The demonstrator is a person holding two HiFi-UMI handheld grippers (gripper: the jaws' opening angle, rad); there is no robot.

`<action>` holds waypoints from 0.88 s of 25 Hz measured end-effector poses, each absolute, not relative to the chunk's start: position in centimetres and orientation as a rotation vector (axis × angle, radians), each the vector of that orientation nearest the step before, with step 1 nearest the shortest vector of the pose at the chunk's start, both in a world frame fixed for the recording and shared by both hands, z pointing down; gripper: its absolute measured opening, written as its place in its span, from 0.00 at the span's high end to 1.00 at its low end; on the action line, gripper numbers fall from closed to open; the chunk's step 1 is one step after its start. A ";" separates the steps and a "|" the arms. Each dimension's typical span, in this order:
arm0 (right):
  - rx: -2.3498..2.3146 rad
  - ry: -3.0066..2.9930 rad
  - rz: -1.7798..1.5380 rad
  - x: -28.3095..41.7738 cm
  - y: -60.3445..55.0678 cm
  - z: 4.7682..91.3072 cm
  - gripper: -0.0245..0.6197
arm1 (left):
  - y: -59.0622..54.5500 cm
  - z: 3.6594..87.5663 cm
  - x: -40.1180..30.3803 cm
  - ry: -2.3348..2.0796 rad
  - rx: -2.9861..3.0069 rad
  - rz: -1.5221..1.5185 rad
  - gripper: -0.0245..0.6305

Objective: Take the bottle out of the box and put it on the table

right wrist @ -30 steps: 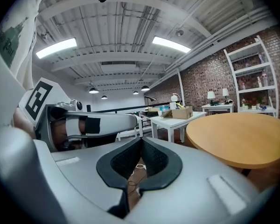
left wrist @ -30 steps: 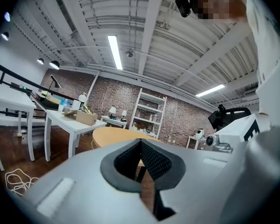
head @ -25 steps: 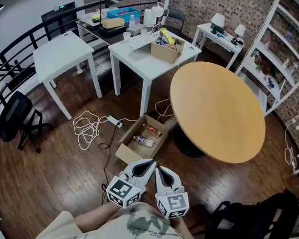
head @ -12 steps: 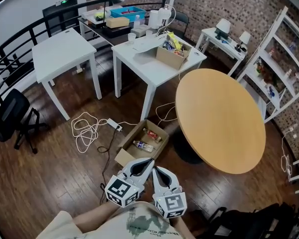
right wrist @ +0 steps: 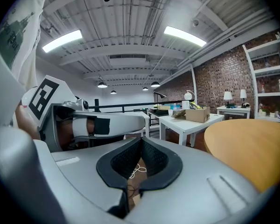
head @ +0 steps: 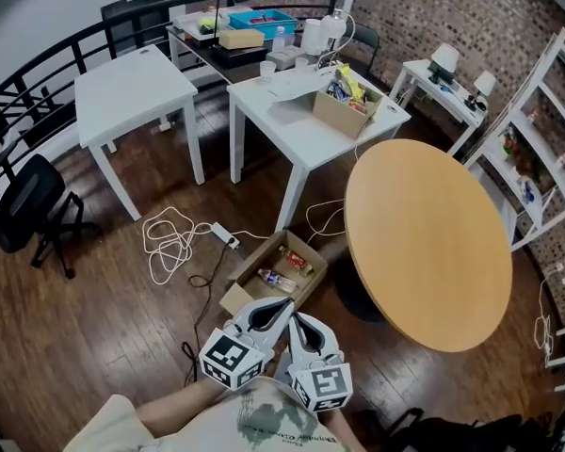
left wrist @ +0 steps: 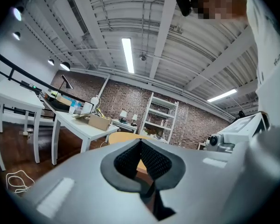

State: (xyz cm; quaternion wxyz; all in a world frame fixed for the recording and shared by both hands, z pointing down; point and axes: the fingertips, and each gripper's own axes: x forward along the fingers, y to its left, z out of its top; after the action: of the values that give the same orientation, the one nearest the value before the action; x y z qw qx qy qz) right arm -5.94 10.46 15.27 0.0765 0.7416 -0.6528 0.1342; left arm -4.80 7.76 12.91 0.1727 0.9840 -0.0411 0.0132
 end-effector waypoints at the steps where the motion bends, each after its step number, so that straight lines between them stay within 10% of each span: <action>1: 2.212 -1.971 0.400 -5.4 10.0 15.4 0.96 | 7.3 12.9 -4.4 -0.140 2.793 0.031 0.97; 22: 1.935 -2.206 0.347 8.5 0.6 16.4 0.96 | -1.0 14.7 6.3 -0.537 2.730 0.025 0.97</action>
State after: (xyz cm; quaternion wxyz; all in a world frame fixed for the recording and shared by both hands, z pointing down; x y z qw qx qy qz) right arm 8.52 0.57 16.45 0.0932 0.6521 -0.7433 0.1168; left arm 6.31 -1.02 14.69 0.1787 0.9653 -0.1900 0.0089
